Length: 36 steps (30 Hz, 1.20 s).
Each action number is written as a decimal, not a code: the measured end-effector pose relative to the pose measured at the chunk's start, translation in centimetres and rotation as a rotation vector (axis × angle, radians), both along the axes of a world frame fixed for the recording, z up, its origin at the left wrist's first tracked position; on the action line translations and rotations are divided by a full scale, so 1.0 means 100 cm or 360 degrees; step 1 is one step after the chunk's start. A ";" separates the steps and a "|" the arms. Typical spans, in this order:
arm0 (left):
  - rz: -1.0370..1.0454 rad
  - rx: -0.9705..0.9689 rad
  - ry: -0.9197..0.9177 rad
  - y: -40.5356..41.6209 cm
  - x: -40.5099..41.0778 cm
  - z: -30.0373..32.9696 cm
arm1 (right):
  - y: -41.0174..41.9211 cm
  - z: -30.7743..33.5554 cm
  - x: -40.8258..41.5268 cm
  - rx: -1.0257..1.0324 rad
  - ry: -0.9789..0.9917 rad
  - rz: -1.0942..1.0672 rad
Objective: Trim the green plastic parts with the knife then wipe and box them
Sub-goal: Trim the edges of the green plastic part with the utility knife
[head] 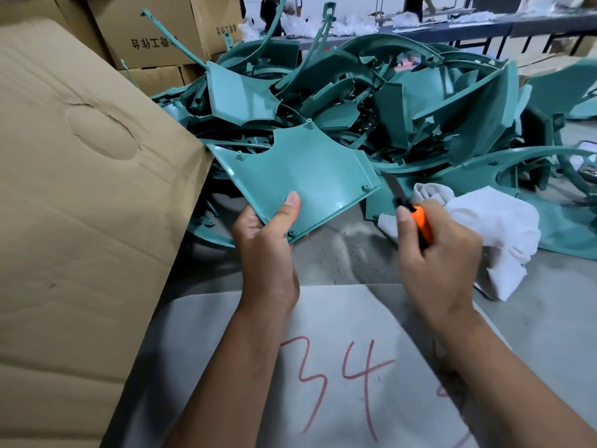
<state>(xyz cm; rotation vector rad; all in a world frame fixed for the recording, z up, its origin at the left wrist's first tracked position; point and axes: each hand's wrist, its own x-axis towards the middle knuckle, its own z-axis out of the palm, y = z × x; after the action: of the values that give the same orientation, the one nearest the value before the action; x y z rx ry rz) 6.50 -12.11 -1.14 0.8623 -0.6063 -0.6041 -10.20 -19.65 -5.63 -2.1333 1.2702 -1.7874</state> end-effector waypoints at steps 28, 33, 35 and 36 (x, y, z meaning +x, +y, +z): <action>-0.0230 0.0547 -0.1545 -0.015 0.011 -0.048 | 0.013 0.004 0.005 -0.0101 -0.0196 0.0305; -0.0036 0.0222 -0.1430 -0.012 0.002 -0.038 | 0.013 0.004 0.005 -0.0183 -0.0190 0.0326; 0.0014 0.0108 -0.1243 -0.009 0.001 -0.032 | 0.012 0.001 0.005 -0.0174 -0.0153 0.0358; 0.0035 0.0074 -0.1157 -0.008 0.001 -0.029 | 0.012 0.000 0.006 -0.0155 -0.0128 0.0375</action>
<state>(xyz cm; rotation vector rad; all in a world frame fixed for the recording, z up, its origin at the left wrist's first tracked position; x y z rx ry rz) 6.63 -12.88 -4.07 1.1342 -1.2384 -0.2690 -9.63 -18.42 -5.63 -2.1315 0.8884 -1.8467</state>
